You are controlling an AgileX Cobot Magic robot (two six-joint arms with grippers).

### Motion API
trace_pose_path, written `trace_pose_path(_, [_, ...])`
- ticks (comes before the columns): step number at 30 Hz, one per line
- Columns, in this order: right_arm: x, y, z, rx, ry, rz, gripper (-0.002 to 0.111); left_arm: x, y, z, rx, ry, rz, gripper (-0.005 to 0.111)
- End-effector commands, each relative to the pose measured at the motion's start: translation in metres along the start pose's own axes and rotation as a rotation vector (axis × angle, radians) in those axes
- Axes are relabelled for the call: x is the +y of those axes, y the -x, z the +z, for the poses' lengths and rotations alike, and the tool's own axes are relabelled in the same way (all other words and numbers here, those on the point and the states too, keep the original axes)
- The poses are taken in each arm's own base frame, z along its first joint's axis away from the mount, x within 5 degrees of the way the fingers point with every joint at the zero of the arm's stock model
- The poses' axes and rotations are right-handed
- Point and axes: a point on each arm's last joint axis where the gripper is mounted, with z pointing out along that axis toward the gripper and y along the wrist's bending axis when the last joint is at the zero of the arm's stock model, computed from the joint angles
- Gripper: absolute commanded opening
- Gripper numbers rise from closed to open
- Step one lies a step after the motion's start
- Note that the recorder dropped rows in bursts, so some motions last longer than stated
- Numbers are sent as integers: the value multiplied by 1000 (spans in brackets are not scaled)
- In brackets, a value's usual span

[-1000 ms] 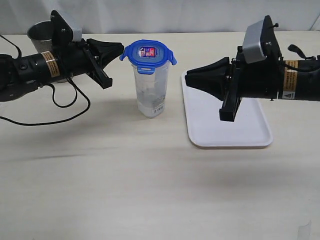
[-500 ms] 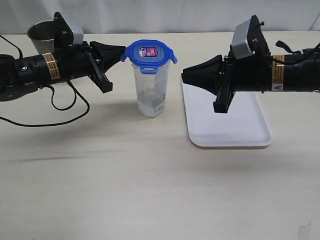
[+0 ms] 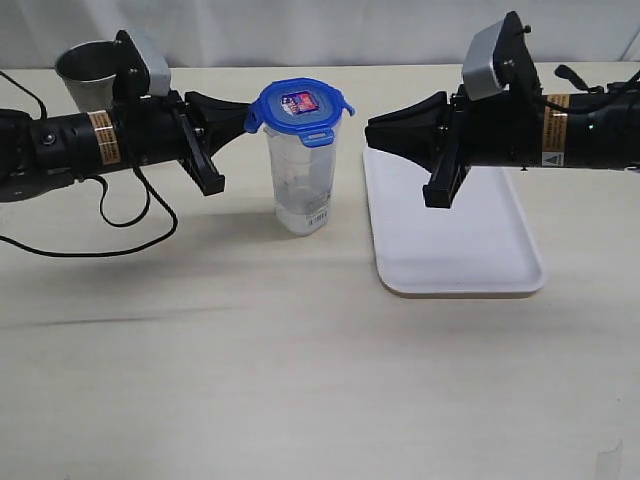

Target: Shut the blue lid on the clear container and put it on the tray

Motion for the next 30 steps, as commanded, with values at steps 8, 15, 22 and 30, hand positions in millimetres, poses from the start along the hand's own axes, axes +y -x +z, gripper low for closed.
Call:
trace_pose_path(8, [-3,-1,1,11,-20,7,4,2,3,-2,6,7,5,0])
trace_pose_path(15, [-8,-13,8,18,-20,53,4,14,14,-19,1,42,-17,0])
trace_pose_path(22, [-10,-17,10,11,-25,71,4,5,16,-14,-10,-20,5,0])
trace_pose_path(30, [-9,-16,11,-1,-14,71,4,3,15,-14,3,-42,-6,0])
